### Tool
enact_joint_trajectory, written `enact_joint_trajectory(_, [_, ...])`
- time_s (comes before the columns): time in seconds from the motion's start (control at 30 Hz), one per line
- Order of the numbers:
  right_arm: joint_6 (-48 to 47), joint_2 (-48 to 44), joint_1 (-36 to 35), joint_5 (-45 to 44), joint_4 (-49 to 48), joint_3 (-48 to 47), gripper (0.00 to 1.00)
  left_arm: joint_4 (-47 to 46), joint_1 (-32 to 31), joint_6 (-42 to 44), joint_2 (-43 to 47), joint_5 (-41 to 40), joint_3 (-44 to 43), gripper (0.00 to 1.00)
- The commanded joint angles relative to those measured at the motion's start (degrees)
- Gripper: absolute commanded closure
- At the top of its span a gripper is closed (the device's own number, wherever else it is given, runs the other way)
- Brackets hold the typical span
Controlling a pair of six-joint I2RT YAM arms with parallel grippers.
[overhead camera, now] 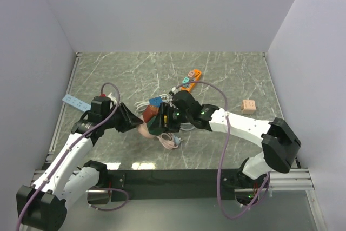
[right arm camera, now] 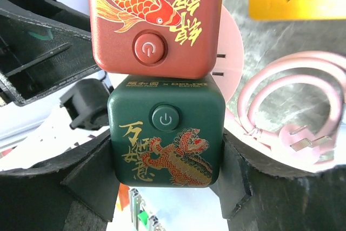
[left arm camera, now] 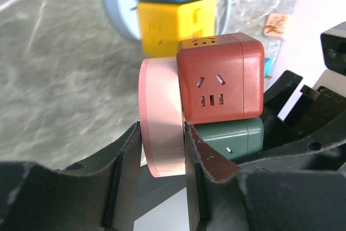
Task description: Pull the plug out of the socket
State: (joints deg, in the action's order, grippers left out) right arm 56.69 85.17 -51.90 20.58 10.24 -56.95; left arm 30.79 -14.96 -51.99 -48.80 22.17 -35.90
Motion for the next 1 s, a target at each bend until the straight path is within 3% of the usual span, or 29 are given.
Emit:
enact_joint_trajectory(0.0, [-1.58,-6.33,4.35,1.66,-2.07,-0.62,1.00,2.88,1.16,4.35,-2.53,-6.53,-0.31,0.99])
enact_joint_trajectory(0.13, [-2.63,-1.51,0.25,-0.53,-0.23,-5.09,1.00,1.21,1.16,4.26,-5.95,-6.00,-1.54,0.99])
enact_joint_trajectory(0.33, [-7.20,13.95,-8.39,-11.94,15.50,-23.10,1.00,1.56,0.29,4.79,-9.65,-7.58,-4.61,0.99])
enact_joint_trajectory(0.5, [-8.16,13.19,-8.92,-17.31,20.34,-24.88,1.00,2.35,0.02,4.18,-8.86,-9.08,-4.10,0.99])
enact_joint_trajectory(0.57, [-9.05,9.70,-7.70,-14.28,16.60,-22.78,1.00,2.35,0.02,3.65,-8.16,-9.25,-3.39,0.99])
enact_joint_trajectory(0.67, [-5.11,0.81,-0.59,0.19,-0.31,-8.40,1.00,2.35,0.02,3.12,-7.02,-9.25,-1.98,0.99])
enact_joint_trajectory(0.73, [-2.46,-3.31,4.60,4.02,-4.86,-0.29,1.00,2.70,0.02,3.03,-6.23,-9.52,-1.72,0.99])
enact_joint_trajectory(0.87, [-3.25,-5.01,8.39,10.08,-6.72,3.33,1.00,2.79,0.02,2.94,-5.52,-9.34,-1.63,0.99])
enact_joint_trajectory(0.97, [-5.96,-5.36,9.09,6.95,0.35,1.41,1.00,3.31,0.02,3.03,-5.70,-9.34,-2.07,0.99])
